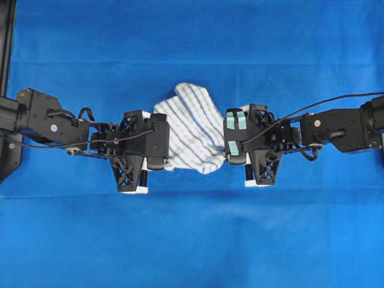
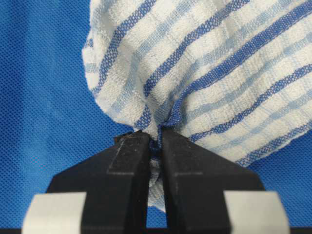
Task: Lift the towel with both arms.
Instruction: 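Lift the towel upward with both grippers, holding it between them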
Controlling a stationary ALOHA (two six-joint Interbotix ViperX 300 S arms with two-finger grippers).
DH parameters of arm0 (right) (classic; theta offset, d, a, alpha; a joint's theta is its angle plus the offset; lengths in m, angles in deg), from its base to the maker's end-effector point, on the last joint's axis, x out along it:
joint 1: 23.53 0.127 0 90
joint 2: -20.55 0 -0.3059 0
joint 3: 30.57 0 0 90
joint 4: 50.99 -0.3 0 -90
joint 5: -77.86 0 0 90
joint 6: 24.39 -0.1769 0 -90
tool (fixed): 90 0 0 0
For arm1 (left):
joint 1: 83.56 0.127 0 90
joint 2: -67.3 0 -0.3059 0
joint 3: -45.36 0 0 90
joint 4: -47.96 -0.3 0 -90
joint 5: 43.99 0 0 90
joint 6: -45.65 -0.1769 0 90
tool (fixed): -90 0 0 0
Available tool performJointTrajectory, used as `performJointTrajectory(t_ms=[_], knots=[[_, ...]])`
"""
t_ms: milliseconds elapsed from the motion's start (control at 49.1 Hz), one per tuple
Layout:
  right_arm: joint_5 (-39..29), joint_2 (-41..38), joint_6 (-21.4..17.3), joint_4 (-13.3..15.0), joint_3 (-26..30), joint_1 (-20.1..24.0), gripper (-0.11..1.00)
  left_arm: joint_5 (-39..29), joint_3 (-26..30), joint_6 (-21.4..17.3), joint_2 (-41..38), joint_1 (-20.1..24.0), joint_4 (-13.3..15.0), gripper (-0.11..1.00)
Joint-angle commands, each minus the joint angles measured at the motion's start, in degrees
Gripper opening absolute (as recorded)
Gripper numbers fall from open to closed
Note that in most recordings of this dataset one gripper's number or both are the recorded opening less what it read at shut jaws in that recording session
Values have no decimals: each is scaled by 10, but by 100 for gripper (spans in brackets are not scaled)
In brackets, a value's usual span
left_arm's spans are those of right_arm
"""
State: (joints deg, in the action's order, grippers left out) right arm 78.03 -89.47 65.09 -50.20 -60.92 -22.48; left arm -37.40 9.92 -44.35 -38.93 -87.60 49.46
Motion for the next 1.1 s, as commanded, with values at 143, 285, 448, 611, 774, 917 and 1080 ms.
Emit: performJointTrajectory(t_ms=[143,285,448,611,774,917,1080], knots=[[-8,70,-1,0,18,0,8,-48,23,1,58,6,0,3],[-50,132,-1,-1,35,0,8,-105,46,1,117,15,0,3],[-119,192,-1,0,69,-4,8,-173,76,-2,188,29,0,3],[-198,238,0,2,119,-14,8,-250,105,-2,259,47,-1,3],[-265,270,0,3,168,-22,8,-311,142,-3,314,58,-5,3],[-310,293,0,4,211,-22,8,-347,178,-4,342,59,-6,3],[-360,309,0,3,268,-21,8,-392,235,-4,356,59,-6,3]])
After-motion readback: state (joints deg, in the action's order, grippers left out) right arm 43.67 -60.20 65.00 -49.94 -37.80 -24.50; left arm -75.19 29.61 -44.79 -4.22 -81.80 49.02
